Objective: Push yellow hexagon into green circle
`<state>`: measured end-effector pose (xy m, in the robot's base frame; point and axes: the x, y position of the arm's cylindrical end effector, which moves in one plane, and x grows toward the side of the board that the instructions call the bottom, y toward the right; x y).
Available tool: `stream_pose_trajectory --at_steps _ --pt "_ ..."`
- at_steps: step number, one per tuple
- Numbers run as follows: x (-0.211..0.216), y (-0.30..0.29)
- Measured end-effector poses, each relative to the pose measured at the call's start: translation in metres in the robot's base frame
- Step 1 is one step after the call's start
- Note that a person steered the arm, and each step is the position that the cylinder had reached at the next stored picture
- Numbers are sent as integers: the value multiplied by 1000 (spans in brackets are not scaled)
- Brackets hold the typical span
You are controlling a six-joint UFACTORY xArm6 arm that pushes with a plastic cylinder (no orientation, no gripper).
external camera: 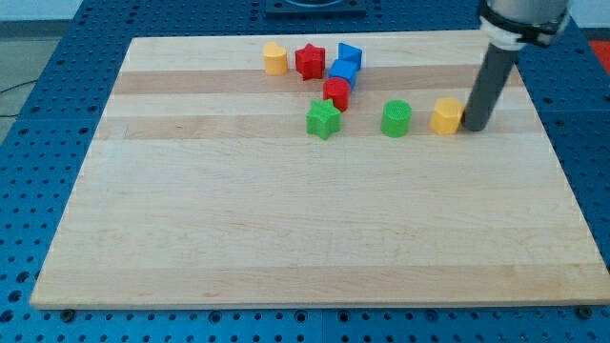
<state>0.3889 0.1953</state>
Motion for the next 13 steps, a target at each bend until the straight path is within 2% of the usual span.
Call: stream_pose_trajectory --at_steps 2,4,6,7,8,10,13 --pt "-4 -19" --pt "-36 -18" --pt "-27 -18" --pt "-49 -18" --pt "-65 -44" --pt "-49 -79" --pt "-46 -67"
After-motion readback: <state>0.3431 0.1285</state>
